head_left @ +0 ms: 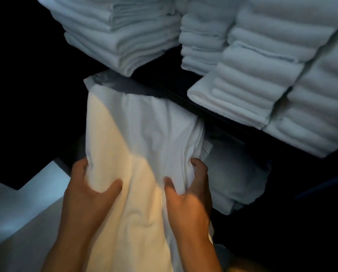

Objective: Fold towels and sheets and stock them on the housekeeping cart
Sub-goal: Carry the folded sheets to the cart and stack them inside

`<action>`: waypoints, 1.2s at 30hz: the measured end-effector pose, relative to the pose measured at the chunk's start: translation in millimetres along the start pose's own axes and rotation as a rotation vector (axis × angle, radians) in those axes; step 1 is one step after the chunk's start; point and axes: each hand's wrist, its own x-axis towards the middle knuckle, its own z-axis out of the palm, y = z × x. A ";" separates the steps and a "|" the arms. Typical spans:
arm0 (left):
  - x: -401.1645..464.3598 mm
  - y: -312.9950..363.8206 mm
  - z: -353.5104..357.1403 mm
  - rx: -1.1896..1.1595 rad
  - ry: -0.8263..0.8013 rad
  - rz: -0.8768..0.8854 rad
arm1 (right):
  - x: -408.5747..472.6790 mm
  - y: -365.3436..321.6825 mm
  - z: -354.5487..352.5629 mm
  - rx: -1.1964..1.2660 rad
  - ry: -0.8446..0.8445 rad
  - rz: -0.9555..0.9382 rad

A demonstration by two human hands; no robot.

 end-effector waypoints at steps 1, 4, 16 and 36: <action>2.7 4.2 9.7 -0.029 -0.005 0.033 | 6.8 4.5 -2.9 0.005 0.021 0.010; 15.2 15.3 45.1 -0.109 -0.067 0.126 | 28.9 20.8 -10.6 -0.021 0.115 -0.003; 65.0 -8.7 144.7 -0.138 -0.333 0.158 | 61.3 66.7 -1.6 -0.110 0.145 0.171; 23.1 -57.4 99.9 -0.284 -0.521 0.076 | 14.1 84.3 -4.8 -0.232 0.074 0.183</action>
